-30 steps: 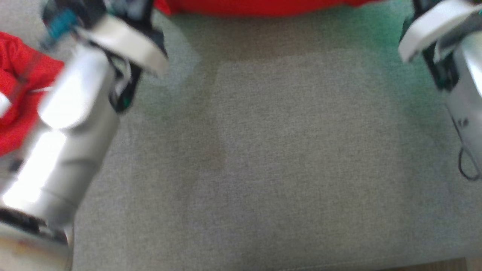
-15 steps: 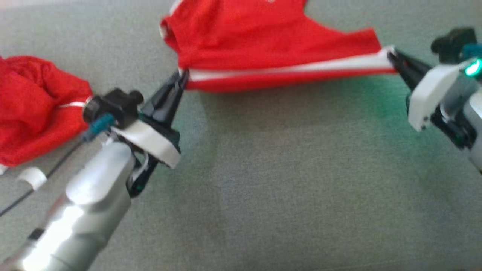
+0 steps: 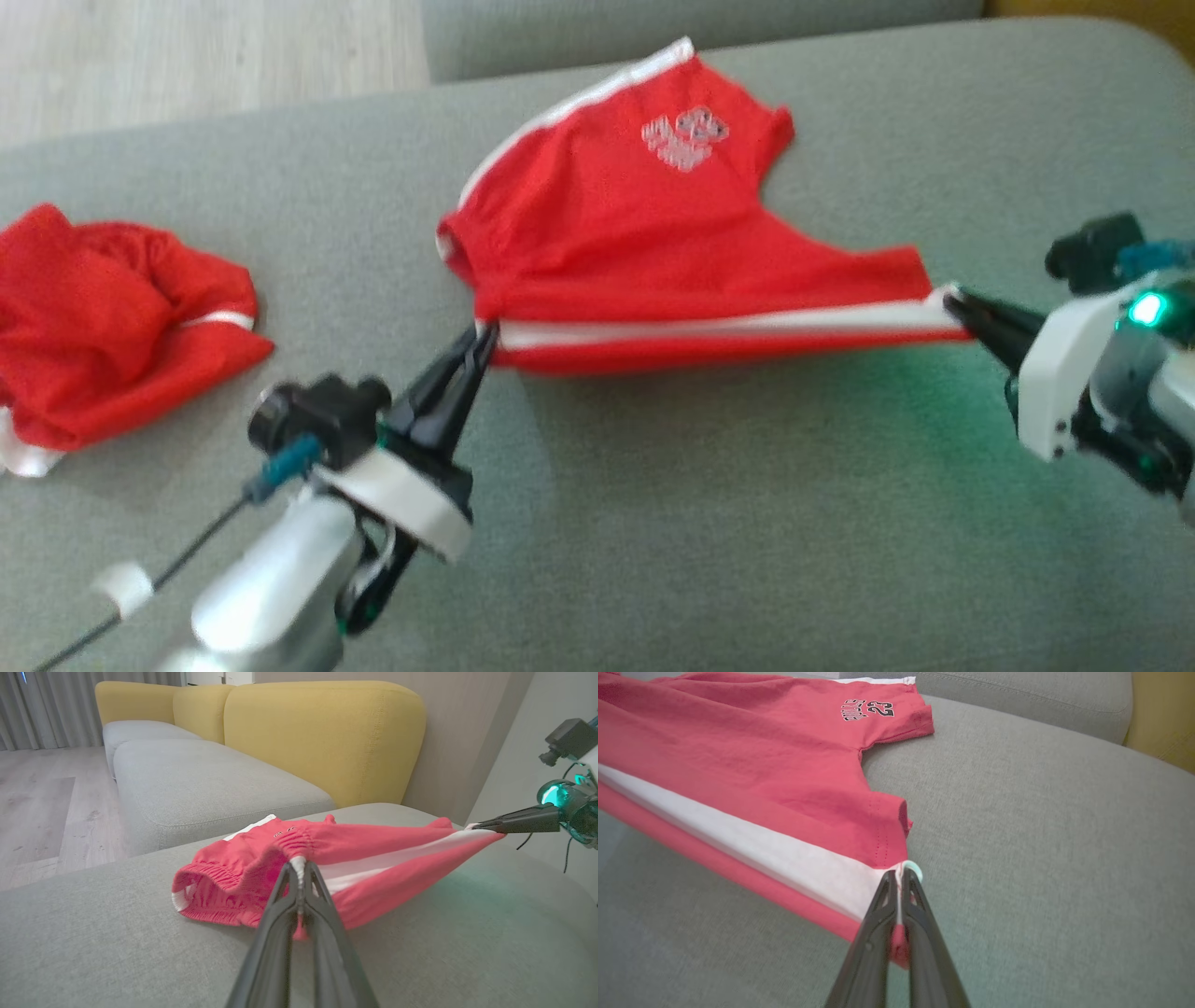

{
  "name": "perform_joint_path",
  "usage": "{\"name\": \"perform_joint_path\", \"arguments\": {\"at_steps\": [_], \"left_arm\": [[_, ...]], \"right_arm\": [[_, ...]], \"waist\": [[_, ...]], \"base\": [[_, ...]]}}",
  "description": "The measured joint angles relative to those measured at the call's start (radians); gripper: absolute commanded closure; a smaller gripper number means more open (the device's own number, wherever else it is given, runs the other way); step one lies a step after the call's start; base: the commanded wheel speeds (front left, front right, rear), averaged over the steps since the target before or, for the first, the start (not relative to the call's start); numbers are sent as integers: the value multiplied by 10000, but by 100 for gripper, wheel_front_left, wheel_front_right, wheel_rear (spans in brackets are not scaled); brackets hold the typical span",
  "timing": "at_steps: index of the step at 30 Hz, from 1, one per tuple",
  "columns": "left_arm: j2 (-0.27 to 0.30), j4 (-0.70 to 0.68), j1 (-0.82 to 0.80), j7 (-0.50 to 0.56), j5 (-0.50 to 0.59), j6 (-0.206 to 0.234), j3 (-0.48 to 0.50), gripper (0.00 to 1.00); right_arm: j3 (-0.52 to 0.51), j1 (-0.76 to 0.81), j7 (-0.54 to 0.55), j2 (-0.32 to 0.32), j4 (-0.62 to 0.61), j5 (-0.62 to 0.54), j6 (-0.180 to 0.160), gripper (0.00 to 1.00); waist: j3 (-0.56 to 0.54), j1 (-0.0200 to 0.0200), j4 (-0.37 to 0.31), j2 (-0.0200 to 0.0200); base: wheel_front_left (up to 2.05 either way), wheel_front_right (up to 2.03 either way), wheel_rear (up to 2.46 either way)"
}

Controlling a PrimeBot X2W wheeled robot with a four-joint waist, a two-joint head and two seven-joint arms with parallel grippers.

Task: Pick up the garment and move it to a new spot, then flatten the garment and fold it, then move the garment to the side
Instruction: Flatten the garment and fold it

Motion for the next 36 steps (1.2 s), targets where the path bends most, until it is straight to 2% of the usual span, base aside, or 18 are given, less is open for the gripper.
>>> {"name": "perform_joint_path", "arguments": {"at_steps": [11, 17, 22, 27, 36], "left_arm": [[489, -2138, 2057, 211, -104, 936, -282, 100], [671, -2685, 2104, 385, -111, 1313, -234, 100], [660, -2784, 1916, 472, -111, 1396, -194, 100], [548, -2612, 1061, 514, -111, 1379, 59, 100], [-92, -1517, -613, 495, -107, 849, 130, 100]], "right_arm": [[357, 1171, 215, -1045, -1221, 892, 0, 100], [-59, 1172, -198, -1066, -1331, 736, 0, 100], [-562, 954, -487, -976, -1034, 276, 0, 100], [-1292, -59, -594, -568, -648, -284, 0, 100], [-1843, -1884, 8, 161, 408, -1143, 0, 100]], "waist": [[-988, -2, -267, 0], [-748, 1, -185, 0], [-333, 2, -47, 0], [362, 3, 240, 0], [1689, 5, 1008, -1]], "base": [[0, 0, 0], [0, 0, 0], [0, 0, 0], [0, 0, 0], [0, 0, 0]]}}
